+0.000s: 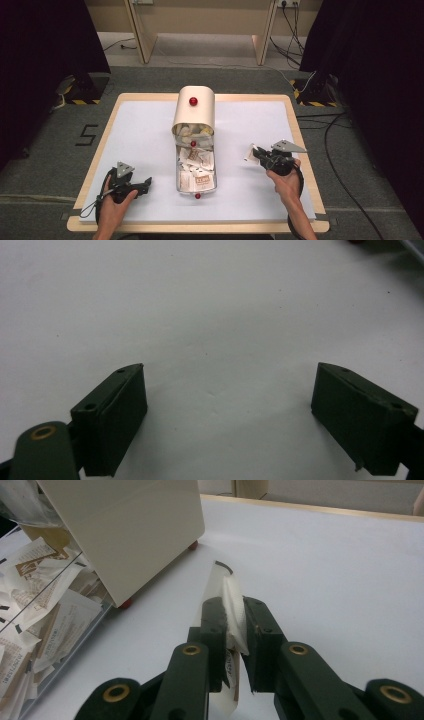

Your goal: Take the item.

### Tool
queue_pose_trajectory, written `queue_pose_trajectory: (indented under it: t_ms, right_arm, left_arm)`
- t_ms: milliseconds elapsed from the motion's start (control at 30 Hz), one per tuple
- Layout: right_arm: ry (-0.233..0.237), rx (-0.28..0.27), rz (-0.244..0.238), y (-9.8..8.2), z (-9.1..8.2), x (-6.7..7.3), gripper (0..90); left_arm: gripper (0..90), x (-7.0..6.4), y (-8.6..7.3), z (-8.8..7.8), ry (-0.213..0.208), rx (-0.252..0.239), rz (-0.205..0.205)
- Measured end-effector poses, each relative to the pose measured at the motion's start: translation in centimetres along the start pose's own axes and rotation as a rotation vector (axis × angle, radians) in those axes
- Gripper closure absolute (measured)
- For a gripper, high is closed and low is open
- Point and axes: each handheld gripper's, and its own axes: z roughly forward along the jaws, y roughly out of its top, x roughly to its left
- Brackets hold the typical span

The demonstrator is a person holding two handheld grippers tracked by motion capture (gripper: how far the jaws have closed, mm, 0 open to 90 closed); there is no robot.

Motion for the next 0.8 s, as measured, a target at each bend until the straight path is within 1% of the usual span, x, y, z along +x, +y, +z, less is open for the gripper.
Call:
queue_pose_trajectory:
  t_ms: [267,300,400,433,467,500,533,567,633,800]
  right_arm:
    - [-0.003,0.014,0.008,-0.5,0.8,-0.2,80.8]
    - [0.010,0.028,0.008,-0.7,1.1,-0.1,80.7]
    - [0.024,0.038,0.009,-0.9,1.5,0.2,80.7]
    - [0.037,0.046,-0.007,-1.0,1.8,0.7,80.7]
    - [0.037,0.046,-0.007,-1.0,1.8,0.7,80.7]
    - [0.050,0.051,-0.012,-0.9,2.0,1.3,80.6]
    - [0.050,0.051,-0.012,-0.9,2.0,1.3,80.6]
    - [0.054,0.052,-0.025,-0.8,2.1,1.5,80.6]
    - [0.055,0.057,-0.026,-1.0,2.2,1.6,80.5]
    - [0.047,0.067,-0.021,-1.2,2.4,1.4,80.2]
  left_arm:
    - [13.8,0.0,0.0,0.0,0.000,0.001,0.000]
    - [13.8,0.0,0.0,0.0,0.000,0.000,0.000]
    - [13.8,0.0,0.0,0.0,0.000,0.000,0.000]
    - [13.8,0.0,0.0,0.0,0.000,0.000,0.000]
    - [13.8,0.0,0.0,0.0,0.000,0.001,0.000]
    - [13.8,0.0,0.0,0.0,0.000,0.000,0.000]
    - [13.8,0.0,0.0,0.0,0.000,0.000,0.000]
    - [13.8,0.0,0.0,0.0,0.000,0.000,0.000]
    - [13.8,0.0,0.0,0.0,0.000,0.000,0.000]
    - [13.8,0.0,0.0,0.0,0.000,0.001,0.000]
